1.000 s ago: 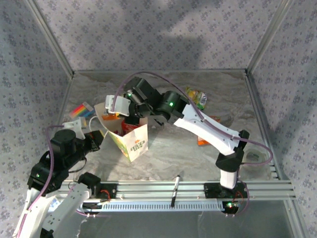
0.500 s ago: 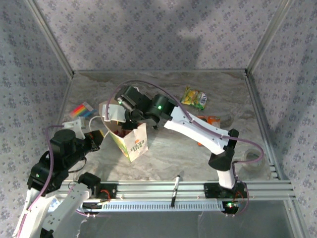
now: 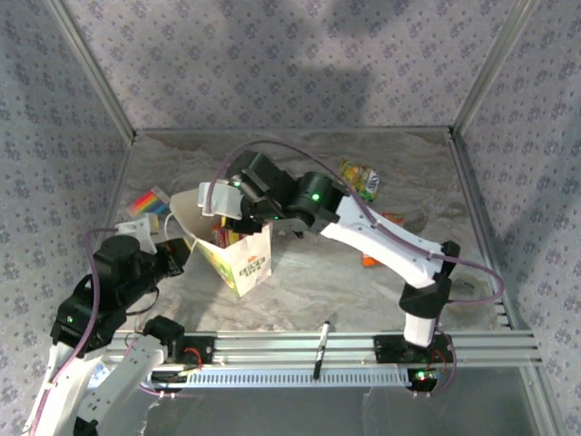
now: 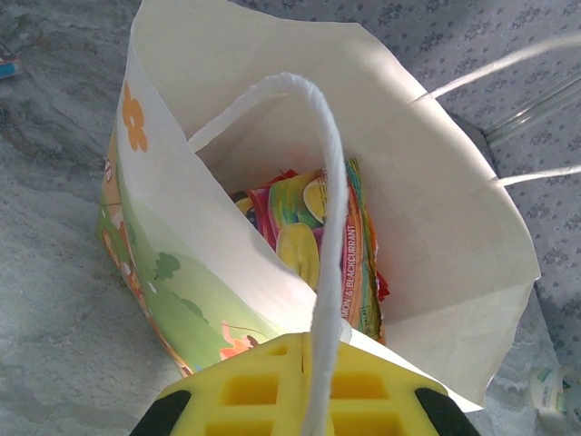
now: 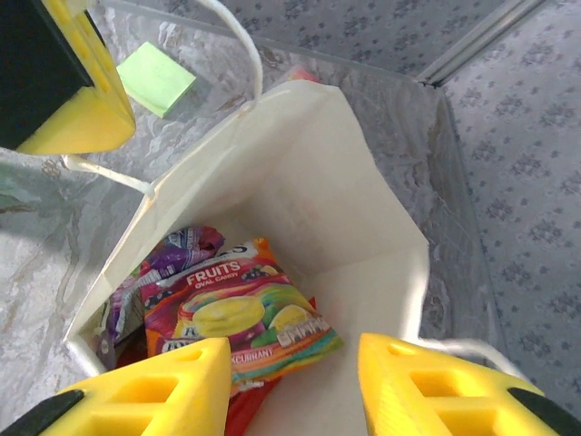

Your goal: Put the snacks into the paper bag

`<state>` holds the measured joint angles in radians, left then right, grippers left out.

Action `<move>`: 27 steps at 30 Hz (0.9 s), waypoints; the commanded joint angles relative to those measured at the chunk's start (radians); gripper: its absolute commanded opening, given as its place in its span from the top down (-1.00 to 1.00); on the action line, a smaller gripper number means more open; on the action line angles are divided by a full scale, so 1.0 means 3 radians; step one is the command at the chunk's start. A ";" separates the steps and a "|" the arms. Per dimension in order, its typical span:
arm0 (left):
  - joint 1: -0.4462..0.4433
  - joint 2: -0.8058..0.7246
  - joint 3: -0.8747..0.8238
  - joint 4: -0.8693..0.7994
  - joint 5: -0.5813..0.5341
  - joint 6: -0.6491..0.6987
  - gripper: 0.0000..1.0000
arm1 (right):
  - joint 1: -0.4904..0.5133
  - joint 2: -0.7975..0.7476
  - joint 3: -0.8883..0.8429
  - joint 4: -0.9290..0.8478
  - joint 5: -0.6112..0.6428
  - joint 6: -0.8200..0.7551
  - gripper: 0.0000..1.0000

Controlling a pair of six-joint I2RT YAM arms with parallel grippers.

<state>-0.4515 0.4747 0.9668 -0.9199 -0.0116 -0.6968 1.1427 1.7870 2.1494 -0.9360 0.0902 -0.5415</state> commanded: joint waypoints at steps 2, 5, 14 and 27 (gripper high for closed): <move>0.0007 0.0063 0.0145 0.0020 0.0069 0.0073 0.92 | -0.0097 -0.0527 -0.0358 0.0237 0.0008 0.0238 0.09; 0.0008 0.0081 0.0175 0.0019 0.0068 0.0094 0.92 | -0.0274 -0.0926 -0.0826 0.0421 0.0044 0.0450 0.04; 0.0008 0.0165 0.0172 0.0084 0.0099 0.0111 0.92 | -0.1558 -0.1994 -0.2239 0.0879 -0.0235 0.1708 -0.16; 0.0002 0.0281 0.0207 0.0143 0.0125 0.0129 0.92 | -0.3553 -0.2212 -0.3657 0.0892 -0.0757 0.2768 -0.47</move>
<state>-0.4515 0.5465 0.9951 -0.8997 0.0109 -0.6777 0.1707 1.1137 1.1072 -0.6777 -0.0532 0.1959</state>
